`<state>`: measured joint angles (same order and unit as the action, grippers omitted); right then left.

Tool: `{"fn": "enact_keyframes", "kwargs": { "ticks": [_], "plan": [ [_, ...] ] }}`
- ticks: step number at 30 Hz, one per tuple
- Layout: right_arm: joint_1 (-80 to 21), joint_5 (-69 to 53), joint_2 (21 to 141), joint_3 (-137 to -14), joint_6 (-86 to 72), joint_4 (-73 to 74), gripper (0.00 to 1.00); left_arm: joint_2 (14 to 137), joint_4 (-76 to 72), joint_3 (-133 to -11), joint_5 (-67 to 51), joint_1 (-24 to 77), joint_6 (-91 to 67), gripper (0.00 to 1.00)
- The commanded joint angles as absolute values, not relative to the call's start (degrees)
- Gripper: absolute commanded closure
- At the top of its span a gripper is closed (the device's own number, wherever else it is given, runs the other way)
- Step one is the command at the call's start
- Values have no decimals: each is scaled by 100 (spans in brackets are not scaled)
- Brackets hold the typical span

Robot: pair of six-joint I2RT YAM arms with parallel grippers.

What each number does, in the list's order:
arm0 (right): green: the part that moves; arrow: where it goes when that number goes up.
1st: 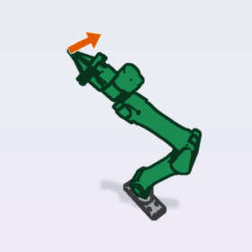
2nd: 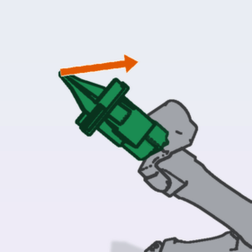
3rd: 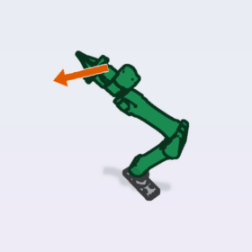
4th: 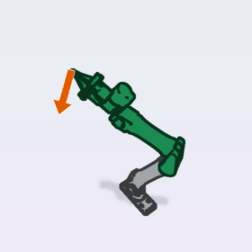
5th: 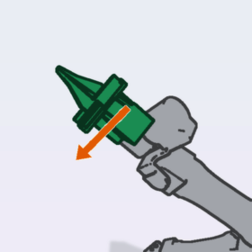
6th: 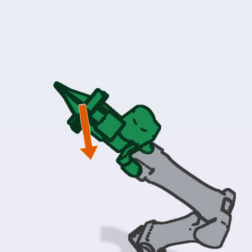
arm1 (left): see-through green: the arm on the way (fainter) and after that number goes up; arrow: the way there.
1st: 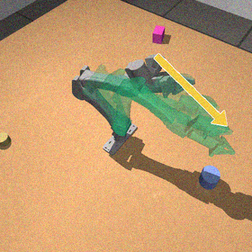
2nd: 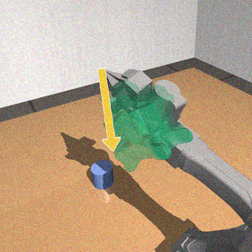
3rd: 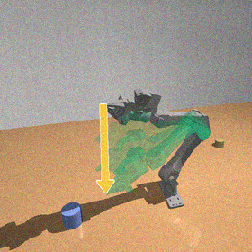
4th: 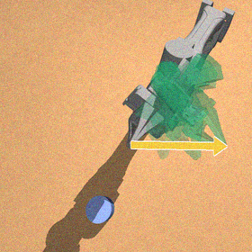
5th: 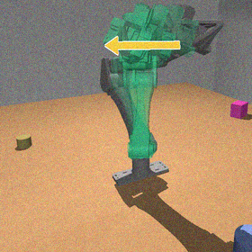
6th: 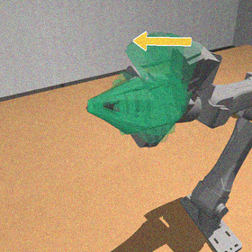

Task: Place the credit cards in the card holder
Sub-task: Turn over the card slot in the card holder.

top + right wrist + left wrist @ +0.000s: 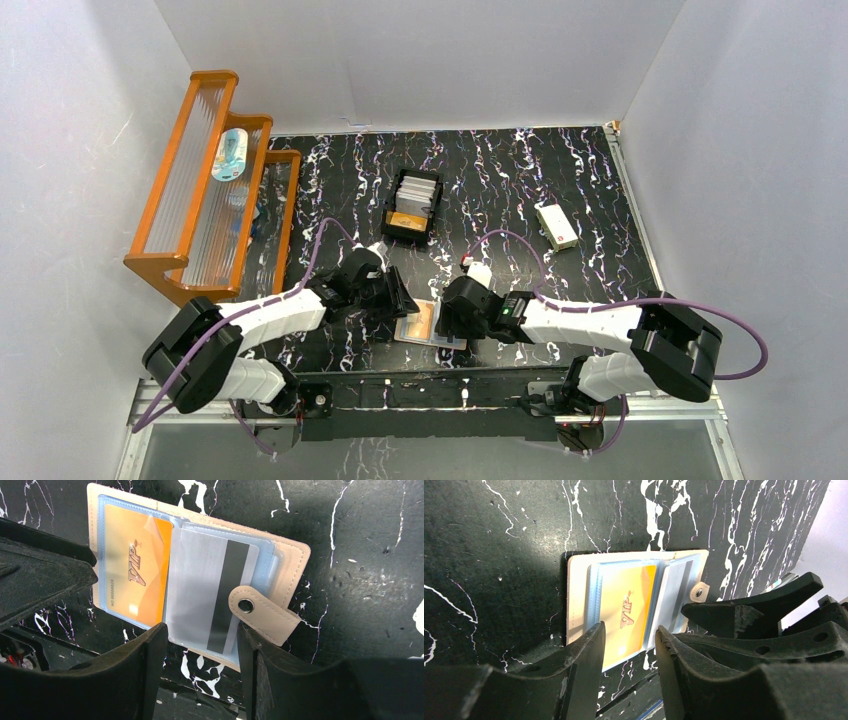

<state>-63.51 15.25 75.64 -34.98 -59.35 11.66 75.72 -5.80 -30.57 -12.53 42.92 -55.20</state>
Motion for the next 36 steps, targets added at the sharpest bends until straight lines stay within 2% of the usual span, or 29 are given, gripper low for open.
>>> {"fn": "enact_keyframes", "kwargs": {
  "ticks": [1,36],
  "plan": [
    [-6353,1636,7739,-3378,-5854,1047,38,7642,-617,-2997,-1254,4316,-5389,60],
    [-6348,1612,7761,-3320,-5870,993,38,7625,-282,-2979,-795,4454,-5310,59]
  ]
}}
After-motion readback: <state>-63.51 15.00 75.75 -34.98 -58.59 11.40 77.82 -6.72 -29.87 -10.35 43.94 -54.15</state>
